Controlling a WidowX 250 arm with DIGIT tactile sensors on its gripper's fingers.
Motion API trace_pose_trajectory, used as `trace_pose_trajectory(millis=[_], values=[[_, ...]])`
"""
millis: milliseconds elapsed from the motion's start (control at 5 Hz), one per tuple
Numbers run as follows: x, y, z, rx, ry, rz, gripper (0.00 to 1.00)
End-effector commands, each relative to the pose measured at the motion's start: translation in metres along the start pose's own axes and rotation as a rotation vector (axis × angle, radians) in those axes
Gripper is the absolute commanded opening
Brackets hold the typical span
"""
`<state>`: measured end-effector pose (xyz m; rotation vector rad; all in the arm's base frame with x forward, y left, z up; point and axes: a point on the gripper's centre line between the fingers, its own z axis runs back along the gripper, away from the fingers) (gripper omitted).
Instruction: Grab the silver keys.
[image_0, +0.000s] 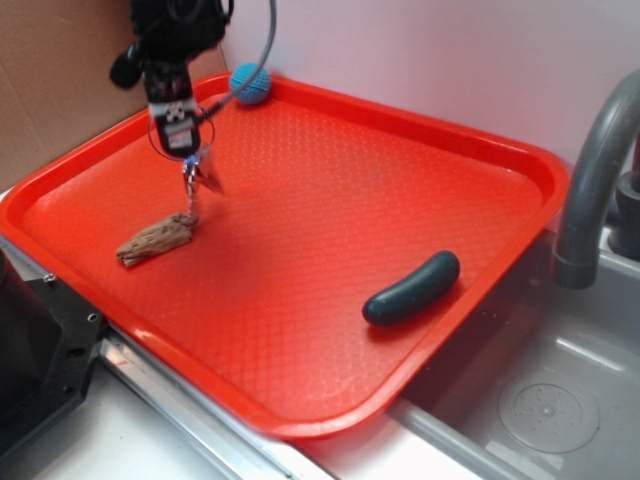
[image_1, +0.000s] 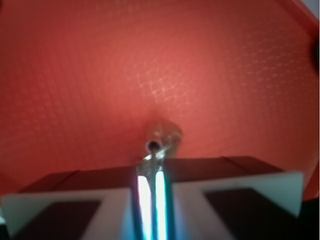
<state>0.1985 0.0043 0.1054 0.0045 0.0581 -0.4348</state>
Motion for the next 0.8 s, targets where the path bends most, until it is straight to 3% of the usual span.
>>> trace_pose_trajectory(millis=[0, 200, 600], values=[[0.031, 0.012, 0.077, 0.023, -0.182, 0.069, 0.0], [0.041, 0.003, 0.096, -0.012, -0.197, 0.049, 0.0], [0.041, -0.002, 0.11, 0.027, -0.223, 0.069, 0.0]])
